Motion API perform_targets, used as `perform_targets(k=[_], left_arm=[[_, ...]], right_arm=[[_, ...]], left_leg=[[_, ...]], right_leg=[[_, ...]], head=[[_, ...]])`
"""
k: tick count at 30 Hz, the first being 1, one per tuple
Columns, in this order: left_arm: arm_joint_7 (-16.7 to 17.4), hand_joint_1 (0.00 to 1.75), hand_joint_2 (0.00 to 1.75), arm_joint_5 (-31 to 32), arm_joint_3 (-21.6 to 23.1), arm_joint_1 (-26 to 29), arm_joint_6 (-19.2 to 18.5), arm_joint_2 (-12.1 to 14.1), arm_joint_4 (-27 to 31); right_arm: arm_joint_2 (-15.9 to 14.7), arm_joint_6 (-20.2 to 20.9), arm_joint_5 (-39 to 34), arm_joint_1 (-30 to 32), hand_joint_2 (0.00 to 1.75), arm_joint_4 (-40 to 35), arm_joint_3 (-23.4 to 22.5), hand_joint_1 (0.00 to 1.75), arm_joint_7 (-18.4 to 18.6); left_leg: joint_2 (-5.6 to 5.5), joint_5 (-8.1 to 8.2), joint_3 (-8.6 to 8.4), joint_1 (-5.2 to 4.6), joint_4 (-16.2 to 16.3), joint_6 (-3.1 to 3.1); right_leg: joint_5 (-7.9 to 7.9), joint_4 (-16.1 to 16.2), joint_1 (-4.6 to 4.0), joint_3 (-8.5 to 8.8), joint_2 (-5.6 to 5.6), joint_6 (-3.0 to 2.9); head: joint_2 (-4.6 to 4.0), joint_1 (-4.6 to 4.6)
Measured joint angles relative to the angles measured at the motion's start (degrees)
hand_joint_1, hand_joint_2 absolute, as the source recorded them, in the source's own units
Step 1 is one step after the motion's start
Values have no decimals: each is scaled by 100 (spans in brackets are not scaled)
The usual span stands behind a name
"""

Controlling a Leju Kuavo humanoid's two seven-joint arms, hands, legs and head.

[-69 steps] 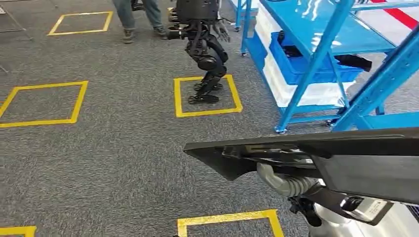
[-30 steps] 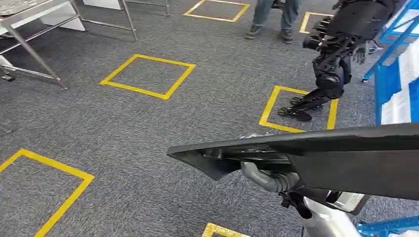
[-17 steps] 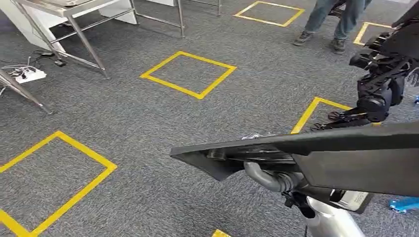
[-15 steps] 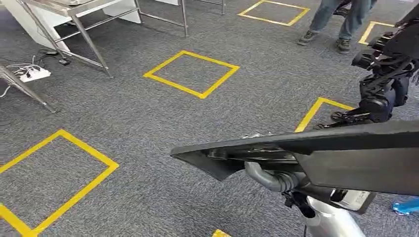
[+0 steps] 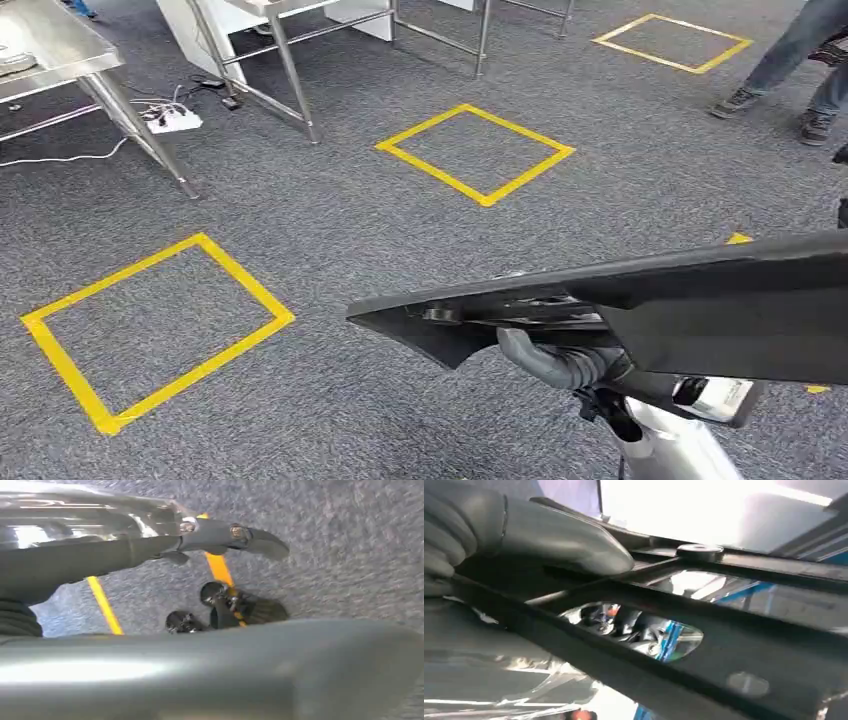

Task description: Take the parts from the cabinet and place them on the table.

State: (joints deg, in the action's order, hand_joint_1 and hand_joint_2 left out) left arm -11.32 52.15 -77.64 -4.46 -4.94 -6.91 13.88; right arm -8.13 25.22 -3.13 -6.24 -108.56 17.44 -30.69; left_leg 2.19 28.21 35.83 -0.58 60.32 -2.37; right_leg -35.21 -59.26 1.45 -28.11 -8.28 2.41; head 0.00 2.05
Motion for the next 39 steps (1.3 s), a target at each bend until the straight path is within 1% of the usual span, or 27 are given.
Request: perform_targets(k=[1, 2, 3, 5, 7, 9, 10, 11, 14, 15, 16, 17, 19, 20, 21, 22, 24, 25, 26, 30, 31, 32, 33, 35, 36, 37, 39], left_arm=[[-2, 0, 175, 11, 0, 13, -2, -18, 0], [0, 0, 175, 17, 0, -5, 4, -15, 0], [0, 0, 175, 20, 0, -28, 4, -15, 0], [0, 0, 175, 26, 0, -46, -15, -37, 0], [-7, 0, 175, 15, 0, -38, -24, -44, 0], [-20, 0, 175, 15, 0, -28, -37, -48, 0], [-28, 0, 175, 15, 0, -27, -37, -48, 0], [-31, 0, 175, 15, 0, -53, -39, -48, 0], [-33, 0, 175, 15, 0, -5, -39, -48, 0], [-33, 0, 175, 13, 0, -2, -31, -37, 2], [-33, 0, 175, 13, 0, 5, -28, -57, 0], [-31, 0, 175, 13, 0, -17, -26, -55, 0], [-31, 0, 175, 11, 0, -54, -20, -55, 0], [-28, 0, 175, 11, 0, -54, -20, -55, 0], [-24, 0, 175, 11, 0, -42, -20, -55, 0], [-13, 0, 175, 11, 0, -22, -15, -55, 0], [-9, 0, 175, 15, -2, -4, 0, -55, 0], [-2, 0, 175, 17, 0, -8, 0, -55, 0], [7, 0, 175, 17, 0, -27, 9, -55, 0], [44, 0, 175, 22, 0, 3, 24, -55, 0], [50, 0, 175, 18, 0, 24, 24, -55, 0], [44, 0, 175, 17, 0, 11, 24, -55, 0], [41, 0, 175, 15, -2, -14, 22, -44, 2], [35, 0, 175, 15, 0, -43, 9, -48, 0], [35, 0, 175, 15, 0, -42, 2, -48, 0], [35, 0, 175, 15, 0, -42, 2, -48, 0], [35, 0, 175, 17, 0, -33, 13, -48, 0]], right_arm=[[-13, 0, -13, -24, 175, 4, -2, 175, 11], [-15, 2, -22, -39, 175, -2, -2, 175, 11], [-44, 4, -31, -28, 175, 4, -7, 175, 22], [-81, 9, -39, 40, 175, 11, -9, 175, 48], [-92, 11, -65, 44, 175, 13, -9, 175, 50], [-94, 11, -81, 29, 175, 11, -9, 175, 50], [-96, 11, -83, 23, 175, 13, -9, 175, 50], [-96, 11, -87, 35, 175, 15, -9, 175, 50], [-94, 11, -94, 10, 175, 13, -9, 175, 50], [-87, 15, -96, -10, 175, 13, -9, 175, 50], [-87, 17, -96, -24, 175, 13, -9, 175, 50], [-85, 26, -107, -27, 175, 11, -9, 175, 48], [-87, 46, -129, -21, 175, 13, -13, 175, 48], [-87, 50, -131, -20, 175, 20, -13, 175, 50], [-85, 52, -138, -14, 175, 26, -11, 175, 50], [-85, 52, -140, -10, 175, 28, -9, 175, 52], [-85, 57, -144, -12, 175, 24, -9, 175, 50], [-87, 57, -146, -10, 175, 20, -9, 175, 50], [-87, 57, -146, -5, 175, 15, -11, 175, 48], [-85, 59, -133, -21, 175, 2, -6, 175, 48], [-87, 61, -133, -37, 175, -4, -13, 175, 48], [-85, 61, -131, -64, 175, -7, -13, 175, 44], [-87, 68, -131, -72, 175, -6, -18, 175, 41], [-96, 68, -133, -46, 175, 11, -24, 175, 50], [-94, 70, -133, -41, 175, 11, -17, 175, 50], [-94, 68, -133, -46, 175, 13, -20, 175, 52], [-94, 68, -131, -62, 175, 11, -24, 175, 52]], left_leg=[[-51, 3, -57, 0, -38, -12], [-103, 7, -80, 21, -41, -41], [-187, 11, -89, 28, -40, -52], [-368, 25, -98, 26, -37, -71], [-530, 43, -132, 29, -36, -71], [-711, 76, -198, 39, -30, -36], [-773, 94, -182, 53, -27, -12], [-864, 109, -143, 19, 27, 22], [-1059, 71, -85, 88, -19, 119], [-1076, 98, -88, 79, 1, 142], [-694, 166, -61, 31, 92, 175], [-474, 311, 65, 41, 340, 207], [-319, 692, 516, 81, 1195, 259], [-296, 793, 713, 98, 1558, 279], [-287, 744, 787, 117, 1669, 295], [-270, 579, 718, 124, 1509, 307], [-149, 41, 268, 110, 585, 270], [59, -118, 59, 81, 144, 223], [233, -6, 10, -18, 98, 175], [30, 28, -1, -36, 10, 29], [-28, -3, -79, 21, -59, -5], [-73, 2, -109, 48, -90, -41], [-141, 3, -111, 54, -90, -55], [-307, 19, -115, 48, -89, -79], [-390, 25, -125, 47, -87, -84], [-478, 35, -148, 47, -86, -86], [-657, 73, -217, 51, -82, -61]], right_leg=[[-53, -105, -2, 13, 342, 3], [-218, -405, 0, -125, 592, -15], [-406, -842, -5, -360, 714, -25], [-612, -1628, -15, -872, 787, -15], [-284, -1490, -15, -967, 801, -15], [396, -558, -5, -680, 931, -26], [528, -226, 12, -603, 1217, -41], [491, -105, 45, -556, 1425, -50], [448, -108, -7, -552, 1245, -133], [464, -63, 48, -517, 1137, -176], [453, -50, 48, -487, 1051, -210], [433, -49, 45, -466, 960, -242], [393, -49, 37, -435, 758, -262], [372, -50, 37, -424, 671, -260], [349, -50, 38, -398, 584, -257], [319, -50, 38, -365, 506, -244], [248, -50, 38, -255, 351, -218], [209, -46, 36, -207, 284, -199], [178, -46, -3, -190, 224, -151], [133, 49, -10, -57, -20, -37], [58, 0, 14, -16, 136, -13], [-72, -208, 22, -105, 501, -22], [-263, -592, 17, -306, 686, -28], [-583, -1495, 10, -839, 788, -14], [-560, -1716, -1, -1019, 796, -11], [-375, -1631, -4, -1046, 802, -12], [259, -817, 5, -778, 865, -24]], head=[[-2, -15], [0, -18], [-2, -20], [-2, -22], [0, -20], [-2, -20], [0, -20], [0, -17], [-2, -17], [0, -20], [-2, -2], [-2, 2], [-2, 2], [-2, 2], [-2, 2], [0, 2], [0, 2], [-2, 2], [-2, 4], [0, 4], [0, -4], [-2, -2], [0, -13], [0, -11], [0, -13], [0, -13], [0, -13]])
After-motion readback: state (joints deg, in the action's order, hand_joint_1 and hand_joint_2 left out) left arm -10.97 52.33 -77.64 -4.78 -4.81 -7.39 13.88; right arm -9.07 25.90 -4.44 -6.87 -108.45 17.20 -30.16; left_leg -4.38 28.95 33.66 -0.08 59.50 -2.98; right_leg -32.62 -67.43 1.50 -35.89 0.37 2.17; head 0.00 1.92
